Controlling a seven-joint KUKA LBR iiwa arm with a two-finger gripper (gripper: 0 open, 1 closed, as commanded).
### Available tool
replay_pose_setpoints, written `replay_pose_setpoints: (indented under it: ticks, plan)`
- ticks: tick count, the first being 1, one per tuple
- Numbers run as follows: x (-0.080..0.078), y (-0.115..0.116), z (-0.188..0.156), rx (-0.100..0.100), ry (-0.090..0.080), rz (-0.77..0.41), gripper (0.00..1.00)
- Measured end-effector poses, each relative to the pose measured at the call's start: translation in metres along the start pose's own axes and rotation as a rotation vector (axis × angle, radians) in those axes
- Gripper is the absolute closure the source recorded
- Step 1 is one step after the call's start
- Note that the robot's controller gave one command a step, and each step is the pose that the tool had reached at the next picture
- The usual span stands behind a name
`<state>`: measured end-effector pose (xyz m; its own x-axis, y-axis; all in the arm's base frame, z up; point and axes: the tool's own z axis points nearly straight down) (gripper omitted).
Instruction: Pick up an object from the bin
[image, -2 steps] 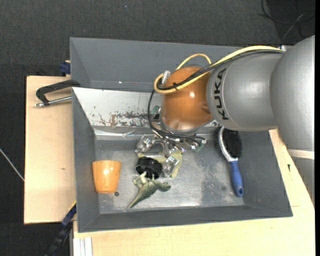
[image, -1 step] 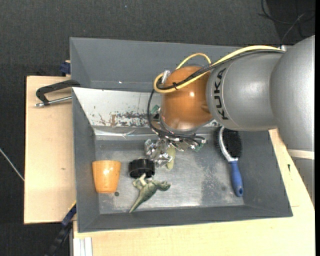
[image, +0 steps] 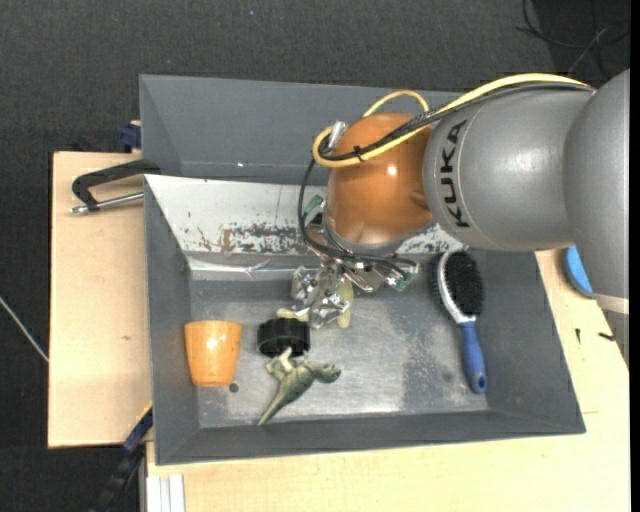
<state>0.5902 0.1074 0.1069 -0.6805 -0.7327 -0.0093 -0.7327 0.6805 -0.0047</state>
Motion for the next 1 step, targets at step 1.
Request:
replay_pose_setpoints:
  ticks: [1]
  plan:
    - [-0.0034, -0.001, -0.0463, 0.001, -0.002, 0.001, 1.0]
